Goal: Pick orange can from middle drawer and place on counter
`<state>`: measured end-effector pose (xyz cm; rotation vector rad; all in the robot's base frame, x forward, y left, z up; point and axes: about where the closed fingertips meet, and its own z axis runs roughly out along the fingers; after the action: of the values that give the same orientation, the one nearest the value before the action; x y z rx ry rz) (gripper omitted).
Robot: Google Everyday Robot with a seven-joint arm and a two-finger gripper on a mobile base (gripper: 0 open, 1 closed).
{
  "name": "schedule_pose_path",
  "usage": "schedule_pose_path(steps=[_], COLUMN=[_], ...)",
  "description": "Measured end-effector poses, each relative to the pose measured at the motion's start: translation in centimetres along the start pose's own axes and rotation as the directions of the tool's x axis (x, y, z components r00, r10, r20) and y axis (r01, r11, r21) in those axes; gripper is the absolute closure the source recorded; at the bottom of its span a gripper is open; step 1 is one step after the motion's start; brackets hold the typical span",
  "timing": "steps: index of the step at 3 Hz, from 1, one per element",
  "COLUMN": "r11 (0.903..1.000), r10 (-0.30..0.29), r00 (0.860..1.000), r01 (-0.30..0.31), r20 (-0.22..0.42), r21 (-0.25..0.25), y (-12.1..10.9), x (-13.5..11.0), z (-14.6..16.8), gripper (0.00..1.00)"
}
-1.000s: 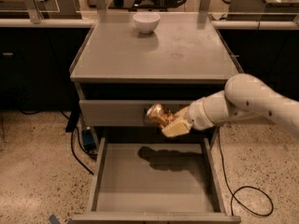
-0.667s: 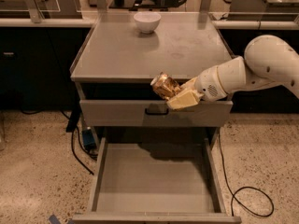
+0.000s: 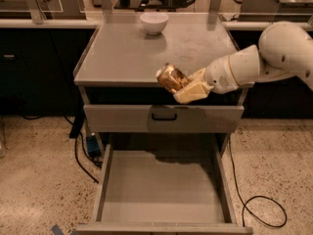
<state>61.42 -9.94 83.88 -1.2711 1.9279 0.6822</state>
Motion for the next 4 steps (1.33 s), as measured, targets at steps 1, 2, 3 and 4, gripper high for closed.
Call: schedule_pose_path(steps=[1,2,3,4], r11=[0.9964,0.9945,0.9976,0.9976], r10=[-0.065,-0.078,-0.068,-0.068], r00=[0.996,0.984,0.956,0.956], r01=[0.069,0.088,0.070,0.070], r20=[0.065,0.161,0.284,0.284], r21=[-0.050,-0.056,0.006,0.006], y=[-2.4,-6.1,-10.5,-10.5], x=[-4.4,-7.6,-9.6,-9.6], z=[-0.1,0.7,0.7,0.7], gripper=[1.00,1.00,1.00,1.00])
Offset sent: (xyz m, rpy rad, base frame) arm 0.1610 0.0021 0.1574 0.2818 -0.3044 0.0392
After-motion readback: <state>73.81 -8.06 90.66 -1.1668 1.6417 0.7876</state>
